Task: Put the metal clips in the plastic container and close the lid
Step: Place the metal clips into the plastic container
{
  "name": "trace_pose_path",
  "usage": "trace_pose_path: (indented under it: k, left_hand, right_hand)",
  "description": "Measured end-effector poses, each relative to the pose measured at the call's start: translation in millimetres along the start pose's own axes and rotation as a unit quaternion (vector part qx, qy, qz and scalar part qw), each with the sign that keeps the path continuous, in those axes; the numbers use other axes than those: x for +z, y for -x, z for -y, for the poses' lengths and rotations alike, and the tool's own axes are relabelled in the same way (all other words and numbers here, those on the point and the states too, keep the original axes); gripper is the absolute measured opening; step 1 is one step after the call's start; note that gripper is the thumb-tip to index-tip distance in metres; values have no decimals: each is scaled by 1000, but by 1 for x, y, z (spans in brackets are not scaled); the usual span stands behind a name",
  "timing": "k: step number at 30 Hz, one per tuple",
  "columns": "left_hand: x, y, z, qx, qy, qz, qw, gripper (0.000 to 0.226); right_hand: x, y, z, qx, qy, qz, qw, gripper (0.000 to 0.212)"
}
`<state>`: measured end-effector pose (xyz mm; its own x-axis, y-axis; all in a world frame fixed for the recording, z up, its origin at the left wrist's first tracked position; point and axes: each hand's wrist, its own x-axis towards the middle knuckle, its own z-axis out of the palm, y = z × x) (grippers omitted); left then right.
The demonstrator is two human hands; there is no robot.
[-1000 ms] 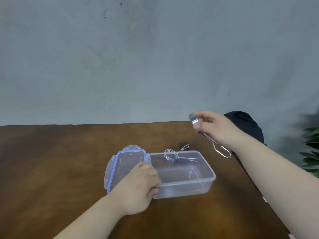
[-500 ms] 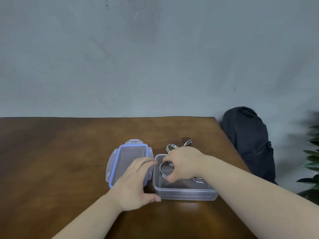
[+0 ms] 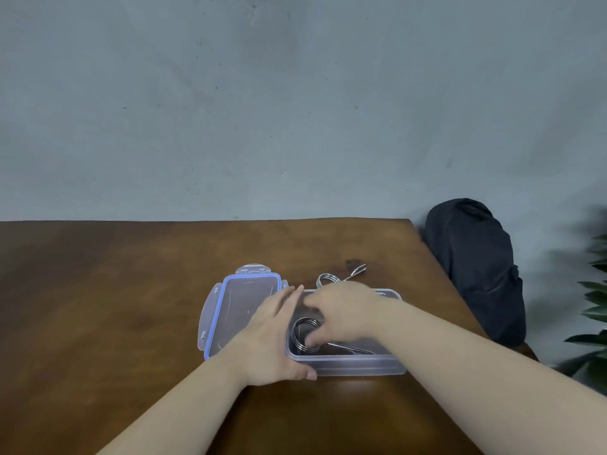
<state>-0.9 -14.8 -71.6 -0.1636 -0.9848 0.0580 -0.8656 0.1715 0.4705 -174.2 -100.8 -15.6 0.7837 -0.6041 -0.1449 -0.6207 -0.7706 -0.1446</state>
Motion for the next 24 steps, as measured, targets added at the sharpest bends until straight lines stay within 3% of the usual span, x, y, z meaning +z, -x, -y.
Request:
trace_pose_path:
  k: [3,5,11,14,17,20,22,24]
  left_hand:
    - [3,2,3,-8,-2,3,1000,140]
    - [5,3,5,-17,0,9,1000,138]
    - [1,7,-2,-7,7,3,1000,112]
    - [-1,8,-3,-6,6,-2,1000,106]
    - [-2,8,-4,5,9,-2,1000,101]
    - [-2,8,-5,10,16,-4,1000,98]
    - [-4,8,-7,12,14,-4,1000,95]
    - [-6,7,-10,9,9,-4,1000,92]
  right_hand:
    - [-28,-1,-20,44,-86,-90,991,25]
    - [-39,-11,-40,89,-85,-113,986,27]
    - [-30,-47,-83,147,-55,26,987,63]
    - [-20,-60,-85,142,-55,75,985,68]
    - [-13,-70,-84,130,-53,91,986,61]
    - [-11,-73,-85,127,-28,78,988,23]
    - [-15,-69,-87,126,-46,35,990,15]
    - [-27,-61,-88,133,-103,-23,985,49]
